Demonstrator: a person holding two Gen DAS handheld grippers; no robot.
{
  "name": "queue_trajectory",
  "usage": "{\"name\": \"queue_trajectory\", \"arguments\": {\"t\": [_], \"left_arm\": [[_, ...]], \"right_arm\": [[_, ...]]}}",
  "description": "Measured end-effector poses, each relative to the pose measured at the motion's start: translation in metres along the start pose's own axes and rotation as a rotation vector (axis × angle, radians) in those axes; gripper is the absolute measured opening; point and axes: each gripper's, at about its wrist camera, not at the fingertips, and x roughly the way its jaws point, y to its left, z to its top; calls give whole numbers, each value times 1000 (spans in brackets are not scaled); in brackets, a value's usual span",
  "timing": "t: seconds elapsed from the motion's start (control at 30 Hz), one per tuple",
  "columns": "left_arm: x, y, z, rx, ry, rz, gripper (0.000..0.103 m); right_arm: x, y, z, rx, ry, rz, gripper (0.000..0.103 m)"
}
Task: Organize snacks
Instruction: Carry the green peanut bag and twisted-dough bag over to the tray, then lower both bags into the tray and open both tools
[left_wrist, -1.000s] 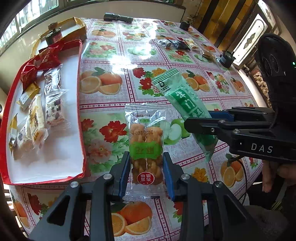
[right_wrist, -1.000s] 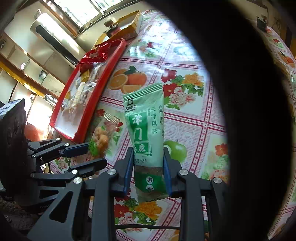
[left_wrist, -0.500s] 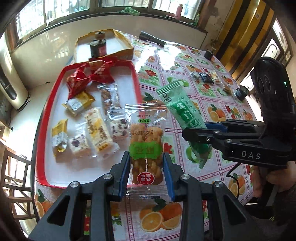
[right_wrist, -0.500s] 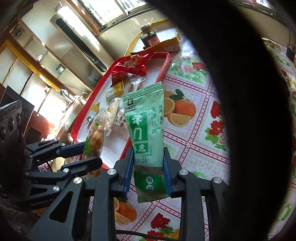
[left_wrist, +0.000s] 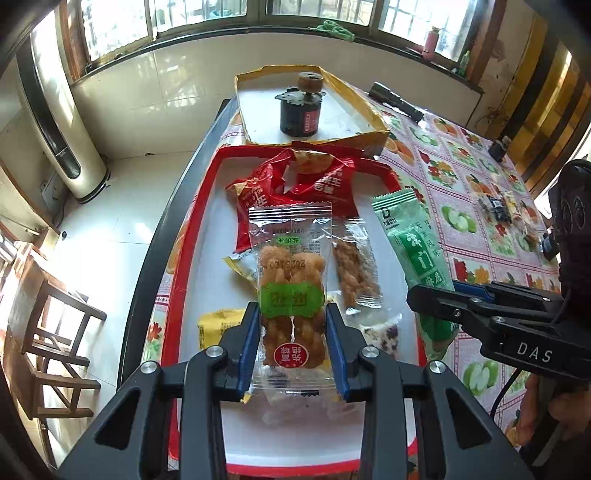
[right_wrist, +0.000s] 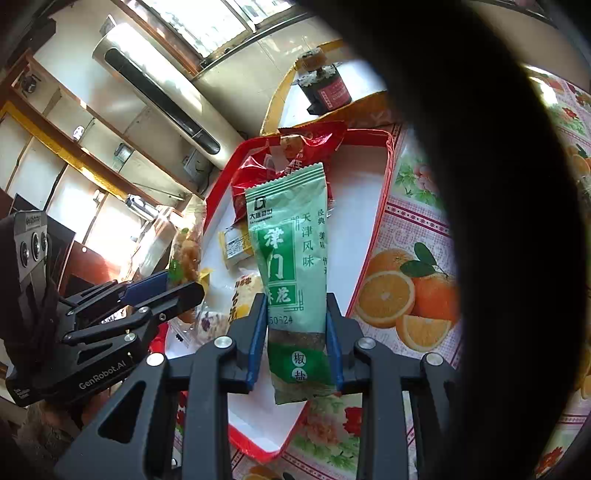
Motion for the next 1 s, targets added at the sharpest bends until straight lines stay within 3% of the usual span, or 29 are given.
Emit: {"name": "queue_trajectory", "arguments": {"t": [0.47,0.63,0.9,1.0], "left_arm": [[37,6,13,7,36,62,34],[40,5,15,12,37,84,35],[27,0,13,-6,44,200,38],[21,-6,11,-14,59,179,38]], "right_arm": [[39,1,25,38,22,-19,31],[47,-1,25,65,43,21,31],[28,-3,24,46,-4,-17,32],[14,-5,19,33,-19,-20,32]]}}
